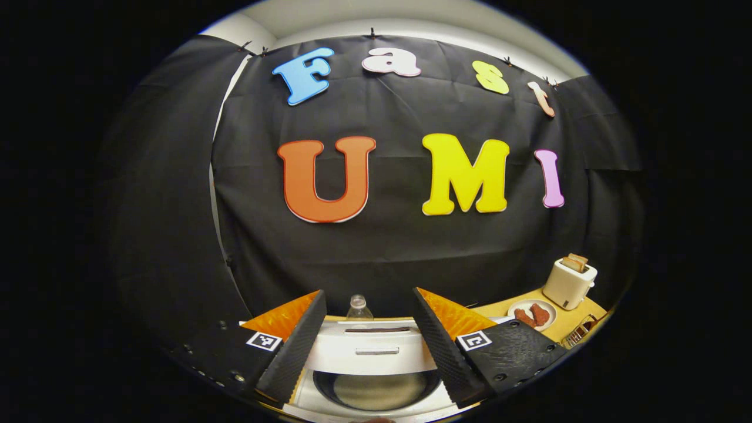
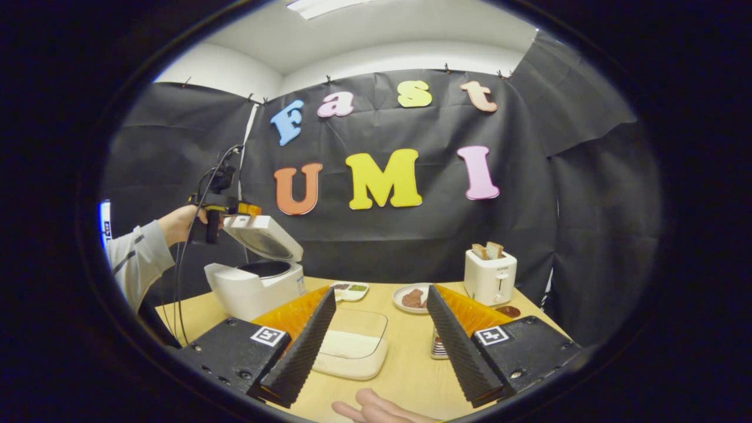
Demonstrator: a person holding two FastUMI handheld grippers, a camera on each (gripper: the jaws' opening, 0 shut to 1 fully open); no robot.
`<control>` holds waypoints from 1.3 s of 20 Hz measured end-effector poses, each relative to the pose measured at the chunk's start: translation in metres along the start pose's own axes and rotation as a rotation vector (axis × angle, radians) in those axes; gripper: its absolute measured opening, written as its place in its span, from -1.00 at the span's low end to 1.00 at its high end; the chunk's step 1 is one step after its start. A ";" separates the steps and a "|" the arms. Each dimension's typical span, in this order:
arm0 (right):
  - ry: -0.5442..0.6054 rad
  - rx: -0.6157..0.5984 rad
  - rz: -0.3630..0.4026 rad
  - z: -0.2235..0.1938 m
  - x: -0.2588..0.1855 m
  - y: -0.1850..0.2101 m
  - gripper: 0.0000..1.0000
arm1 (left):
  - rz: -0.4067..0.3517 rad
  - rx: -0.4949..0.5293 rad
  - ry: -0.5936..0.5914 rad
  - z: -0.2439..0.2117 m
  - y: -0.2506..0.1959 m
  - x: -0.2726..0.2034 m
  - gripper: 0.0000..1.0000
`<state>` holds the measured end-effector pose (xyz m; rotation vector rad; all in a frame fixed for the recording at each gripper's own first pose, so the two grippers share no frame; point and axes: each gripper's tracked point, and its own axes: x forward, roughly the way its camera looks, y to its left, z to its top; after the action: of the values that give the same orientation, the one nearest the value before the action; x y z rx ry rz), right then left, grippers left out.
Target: Close the left gripper, press the button to open the rice cooker; take a wooden spoon from the chopstick holder with the right hand, scoop a spoonful of rice and pour it into the rice cooker, then put the wooden spoon back into the chopstick holder.
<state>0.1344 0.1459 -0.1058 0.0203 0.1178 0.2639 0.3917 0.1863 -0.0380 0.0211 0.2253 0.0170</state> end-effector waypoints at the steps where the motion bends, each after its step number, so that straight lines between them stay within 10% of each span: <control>1: -0.002 0.006 0.004 -0.002 -0.004 0.002 0.94 | 0.010 -0.008 0.030 -0.013 0.001 -0.007 0.86; 15: -0.013 -0.041 0.014 -0.018 -0.037 -0.010 1.00 | 0.041 -0.015 0.341 -0.134 -0.014 -0.039 0.97; 26: 0.035 0.043 -0.016 -0.041 -0.032 -0.048 1.00 | 0.061 -0.017 0.230 -0.136 -0.017 -0.034 0.97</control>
<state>0.1112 0.0917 -0.1451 0.0575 0.1582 0.2461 0.3283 0.1712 -0.1635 0.0090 0.4542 0.0820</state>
